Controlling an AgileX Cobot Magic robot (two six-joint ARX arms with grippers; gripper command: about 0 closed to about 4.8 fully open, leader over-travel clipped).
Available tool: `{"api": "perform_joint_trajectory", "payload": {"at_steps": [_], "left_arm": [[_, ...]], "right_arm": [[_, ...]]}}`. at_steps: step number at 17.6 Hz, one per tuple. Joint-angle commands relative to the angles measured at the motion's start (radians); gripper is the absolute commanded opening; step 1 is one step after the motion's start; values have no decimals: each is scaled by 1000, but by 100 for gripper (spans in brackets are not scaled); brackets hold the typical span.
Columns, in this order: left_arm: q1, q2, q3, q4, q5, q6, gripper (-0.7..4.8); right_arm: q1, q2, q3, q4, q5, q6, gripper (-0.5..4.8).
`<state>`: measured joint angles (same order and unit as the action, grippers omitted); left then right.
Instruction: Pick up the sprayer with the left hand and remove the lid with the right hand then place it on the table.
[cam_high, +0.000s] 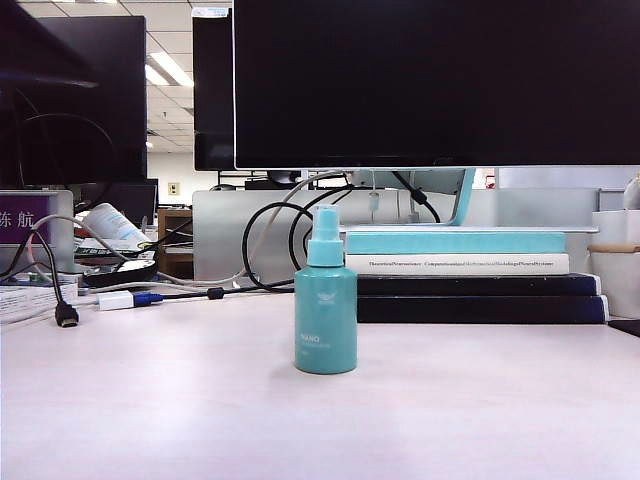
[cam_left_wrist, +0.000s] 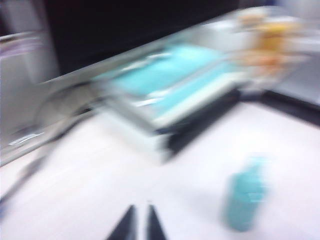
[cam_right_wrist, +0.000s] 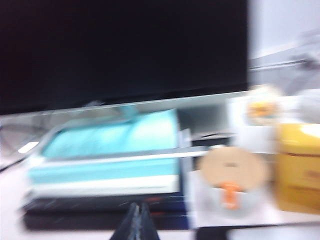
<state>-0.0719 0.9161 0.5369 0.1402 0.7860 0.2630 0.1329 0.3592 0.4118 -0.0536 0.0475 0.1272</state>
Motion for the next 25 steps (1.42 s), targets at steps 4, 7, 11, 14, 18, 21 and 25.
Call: {"api": "perform_joint_trajectory", "payload": {"at_steps": [4,7,11,14,18,21,25], "left_arm": [[0,86,10,19,136,221,144],[-14,188,10,44,214,244,248],[-55,399,10,138,311,358,479],[-89,535,10,229,250,357,479],[-166,677,10,394,252,303,479],[-215,697,14,444,238,255,479],[-219,732,62,416,202,144,479]], "right_arm": [[0,362,208,-85,-335,-80,-5],[-1,494,257,-90,-430,-84,-5],[-3,528,279,-93,-455,-133,-5],[-3,530,279,-103,-454,-133,-5],[-2,533,279,-130,-468,-134,-5],[-2,534,279,-152,-470,-151,-6],[-2,537,279,-165,-470,-160,-5]]}}
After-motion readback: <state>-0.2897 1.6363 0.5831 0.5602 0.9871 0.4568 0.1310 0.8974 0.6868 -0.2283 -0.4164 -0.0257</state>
